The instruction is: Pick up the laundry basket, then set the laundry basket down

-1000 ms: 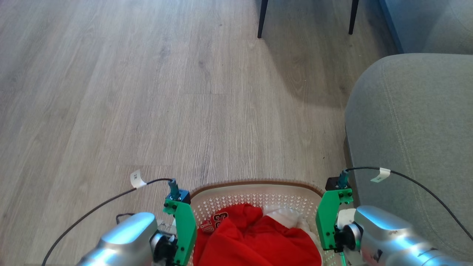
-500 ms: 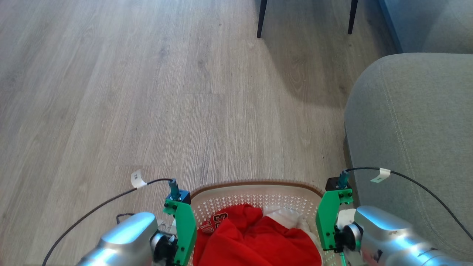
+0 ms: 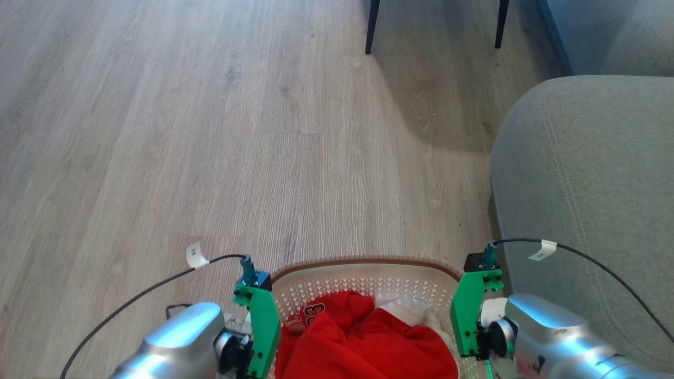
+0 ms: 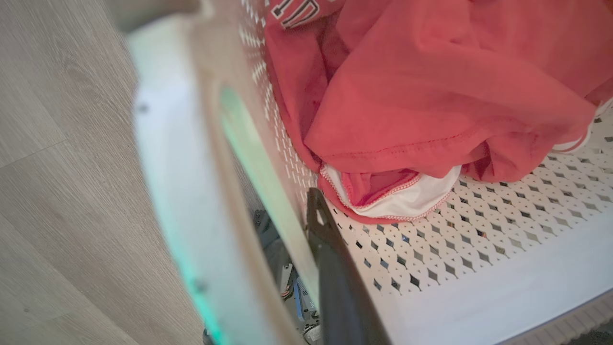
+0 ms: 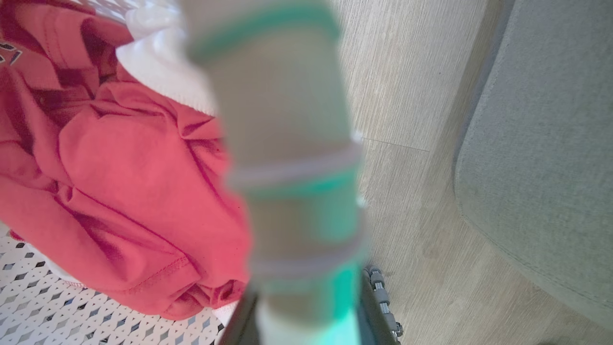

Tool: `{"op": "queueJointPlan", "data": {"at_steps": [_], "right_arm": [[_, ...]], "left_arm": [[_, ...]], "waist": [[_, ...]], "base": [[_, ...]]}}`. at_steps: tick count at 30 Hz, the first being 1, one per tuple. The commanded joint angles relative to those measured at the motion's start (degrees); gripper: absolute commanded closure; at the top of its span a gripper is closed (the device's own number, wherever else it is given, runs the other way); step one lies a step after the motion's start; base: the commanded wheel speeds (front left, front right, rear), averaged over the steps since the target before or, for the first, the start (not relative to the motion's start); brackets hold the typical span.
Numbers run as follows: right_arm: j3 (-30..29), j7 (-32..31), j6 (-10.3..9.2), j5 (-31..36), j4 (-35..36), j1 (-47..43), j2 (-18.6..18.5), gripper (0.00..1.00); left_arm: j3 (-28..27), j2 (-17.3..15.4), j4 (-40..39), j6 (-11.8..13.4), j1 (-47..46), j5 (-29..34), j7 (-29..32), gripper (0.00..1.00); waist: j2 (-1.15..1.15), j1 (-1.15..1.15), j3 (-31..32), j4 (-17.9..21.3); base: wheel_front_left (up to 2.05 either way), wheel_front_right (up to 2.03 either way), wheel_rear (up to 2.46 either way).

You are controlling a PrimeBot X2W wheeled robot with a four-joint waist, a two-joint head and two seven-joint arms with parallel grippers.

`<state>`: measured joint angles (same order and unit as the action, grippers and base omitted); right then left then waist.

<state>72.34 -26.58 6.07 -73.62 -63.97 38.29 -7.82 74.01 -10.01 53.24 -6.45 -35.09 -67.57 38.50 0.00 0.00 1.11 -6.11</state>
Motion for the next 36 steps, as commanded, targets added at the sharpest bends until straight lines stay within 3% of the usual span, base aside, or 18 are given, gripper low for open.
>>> {"op": "queueJointPlan", "data": {"at_steps": [1, 36], "right_arm": [[0.79, 0.72, 1.42, 0.29, 2.70, 1.56, 2.06, 1.00], [0.98, 0.81, 1.42, 0.16, 2.78, 1.23, 1.80, 1.00]], "left_arm": [[-0.66, 1.31, -2.25, -1.03, -2.59, 0.75, -0.44, 1.00], [-0.66, 1.62, -1.85, -1.03, -2.55, 0.74, -0.47, 1.00]], "waist": [[0.00, 0.00, 0.00, 0.02], [0.00, 0.00, -0.44, 0.56]], "base": [[0.00, 0.00, 0.00], [0.00, 0.00, 0.00]]}}
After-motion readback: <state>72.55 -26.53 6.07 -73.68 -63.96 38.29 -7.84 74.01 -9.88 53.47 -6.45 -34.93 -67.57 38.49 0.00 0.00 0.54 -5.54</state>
